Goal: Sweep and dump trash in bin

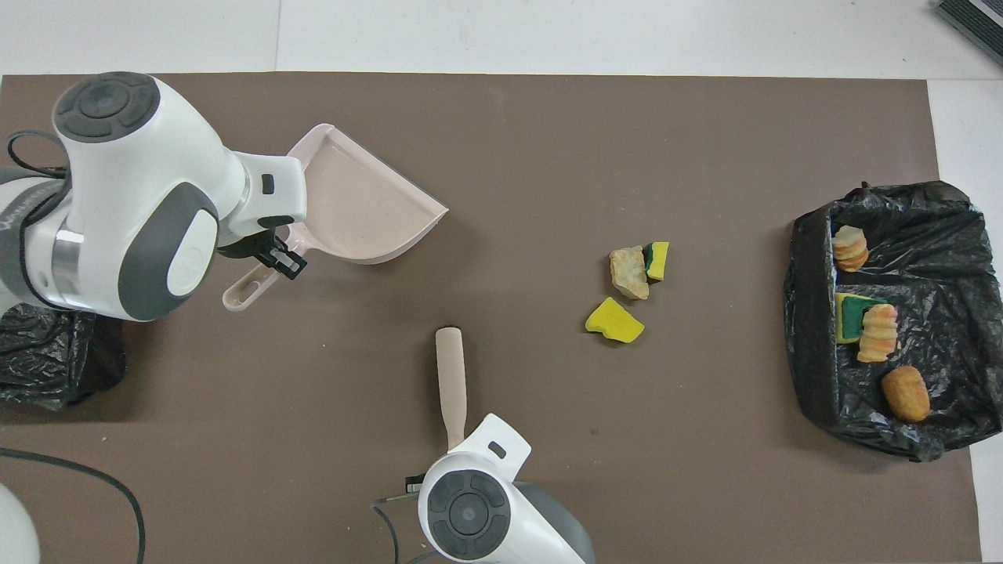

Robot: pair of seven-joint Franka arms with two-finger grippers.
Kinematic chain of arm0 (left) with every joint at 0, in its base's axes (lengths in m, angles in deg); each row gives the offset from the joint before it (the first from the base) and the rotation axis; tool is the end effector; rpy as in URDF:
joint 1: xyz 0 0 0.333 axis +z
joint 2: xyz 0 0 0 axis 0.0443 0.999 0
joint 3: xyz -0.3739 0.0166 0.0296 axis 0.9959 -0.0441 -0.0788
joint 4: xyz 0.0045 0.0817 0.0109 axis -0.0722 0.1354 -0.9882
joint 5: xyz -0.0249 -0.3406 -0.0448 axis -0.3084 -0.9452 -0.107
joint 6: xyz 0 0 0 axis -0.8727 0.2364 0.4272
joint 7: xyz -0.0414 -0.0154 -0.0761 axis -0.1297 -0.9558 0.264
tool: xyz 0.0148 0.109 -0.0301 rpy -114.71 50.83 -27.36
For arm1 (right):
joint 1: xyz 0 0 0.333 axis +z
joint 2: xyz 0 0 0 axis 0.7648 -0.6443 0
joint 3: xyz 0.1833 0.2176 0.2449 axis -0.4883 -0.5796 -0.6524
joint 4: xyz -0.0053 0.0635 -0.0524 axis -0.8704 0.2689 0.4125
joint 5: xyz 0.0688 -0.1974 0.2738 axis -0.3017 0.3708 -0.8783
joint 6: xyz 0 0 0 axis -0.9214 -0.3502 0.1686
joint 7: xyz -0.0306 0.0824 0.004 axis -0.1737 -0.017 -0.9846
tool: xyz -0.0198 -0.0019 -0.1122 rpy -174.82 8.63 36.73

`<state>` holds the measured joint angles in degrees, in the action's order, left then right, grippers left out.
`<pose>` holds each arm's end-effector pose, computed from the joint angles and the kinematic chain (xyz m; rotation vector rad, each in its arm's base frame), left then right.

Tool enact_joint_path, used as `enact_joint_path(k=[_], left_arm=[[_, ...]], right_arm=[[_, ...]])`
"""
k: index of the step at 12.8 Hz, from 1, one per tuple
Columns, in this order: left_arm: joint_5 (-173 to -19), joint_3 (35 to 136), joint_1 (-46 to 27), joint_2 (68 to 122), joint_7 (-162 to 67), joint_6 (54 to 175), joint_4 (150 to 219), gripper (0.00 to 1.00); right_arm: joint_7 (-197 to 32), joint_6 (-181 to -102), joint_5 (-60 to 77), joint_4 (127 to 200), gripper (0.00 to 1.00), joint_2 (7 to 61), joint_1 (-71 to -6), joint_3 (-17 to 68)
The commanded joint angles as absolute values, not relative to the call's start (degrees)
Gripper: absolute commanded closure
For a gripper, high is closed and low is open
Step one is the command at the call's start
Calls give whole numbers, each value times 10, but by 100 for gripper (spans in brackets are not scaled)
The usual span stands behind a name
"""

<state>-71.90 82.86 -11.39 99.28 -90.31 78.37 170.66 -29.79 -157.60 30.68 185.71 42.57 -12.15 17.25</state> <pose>0.5669 -0.1465 0.5207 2.9005 -1.1023 -0.1910 0.3075 0.4145 0.4190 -3.0381 -0.0858 0.1473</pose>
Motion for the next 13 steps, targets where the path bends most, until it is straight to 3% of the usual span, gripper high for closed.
enact_joint_path(k=[1, 2, 6, 7, 9, 11, 13], left_arm=[[-699, 834, -76, 979, -982, 776, 1718, 100], [-695, 834, -61, 979, -1018, 776, 1719, 100], [-690, 834, -4, 979, -1128, 784, 1726, 100], [-683, 834, 4, 979, -1158, 784, 1726, 100], [-673, 834, 15, 979, -1235, 785, 1727, 100], [-667, 833, 16, 978, -1291, 785, 1732, 100], [-659, 834, 16, 973, -1356, 789, 1740, 100]], right_arm=[[-298, -1589, 295, 1858, 39, 423, -126, 168], [-299, -1588, 295, 1856, 34, 422, -126, 168], [-289, -1580, 295, 1851, 35, 429, -126, 168], [-287, -1577, 295, 1851, 41, 432, -125, 168], [-286, -1579, 294, 1853, 63, 434, -124, 168], [-279, -1579, 296, 1855, 100, 436, -120, 169], [-277, -1578, 303, 1854, 100, 437, -120, 169]])
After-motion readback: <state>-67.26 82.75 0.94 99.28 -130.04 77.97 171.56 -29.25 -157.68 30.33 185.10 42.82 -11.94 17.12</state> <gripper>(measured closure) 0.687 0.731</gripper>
